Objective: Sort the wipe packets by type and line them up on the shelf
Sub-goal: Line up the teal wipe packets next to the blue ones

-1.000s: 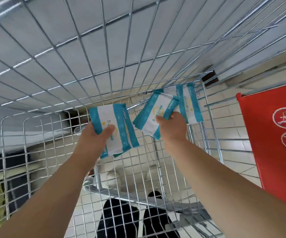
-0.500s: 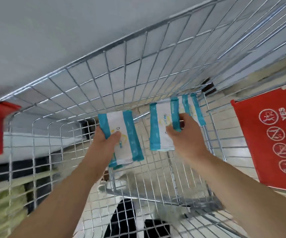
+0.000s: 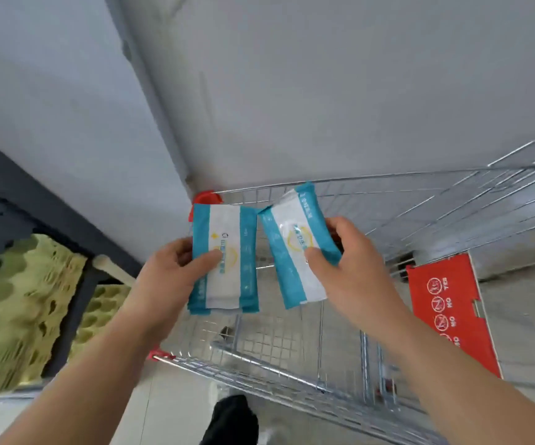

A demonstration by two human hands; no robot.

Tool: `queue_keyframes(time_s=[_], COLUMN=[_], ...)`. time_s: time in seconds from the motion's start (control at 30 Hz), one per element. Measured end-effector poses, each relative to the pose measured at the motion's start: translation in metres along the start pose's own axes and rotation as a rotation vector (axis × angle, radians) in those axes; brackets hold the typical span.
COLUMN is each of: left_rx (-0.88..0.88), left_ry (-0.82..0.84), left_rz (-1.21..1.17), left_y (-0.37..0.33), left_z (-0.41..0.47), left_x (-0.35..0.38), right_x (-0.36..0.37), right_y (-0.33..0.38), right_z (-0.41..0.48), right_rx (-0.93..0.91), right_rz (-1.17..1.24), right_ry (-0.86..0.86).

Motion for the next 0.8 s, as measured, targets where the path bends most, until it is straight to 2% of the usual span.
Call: queue_keyframes(time_s=[0.23,0.47,0.6,0.8], left_rx=[0.138,0.247,0.276,0.234], left_ry=[-0.193,-0.436,-0.528,-0.553], left_rz=[-0.238,-0.398,-0.440,-0.381], left_y=[-0.064,-0.098,-0.105,-0.115], left_z=[-0.127,-0.238,-0.291,-0.350], left_x=[-0.097,-0.223,-0.312,-0.435], right_x=[0.025,0.114,0.184,0.284], right_y=[0.157,0.307,0.381,0.457], right_z=[-0.048,-0.089,-0.117,-0.151], right_rx=[-0.265,-0.478,-0.541,-0.540], right_rz=[-0.025,0.035,0.089,0.122], right_ry=[0.143,0.271,0.335,0.316])
Point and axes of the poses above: each hand's wrist, its own z-axis towards the middle knuckle, its own x-axis out of the palm, y = z × x, the point moved 5 cm from there along z, towards the middle knuckle, and after that the axes turned 3 degrees about y, right-handed, at the moved point
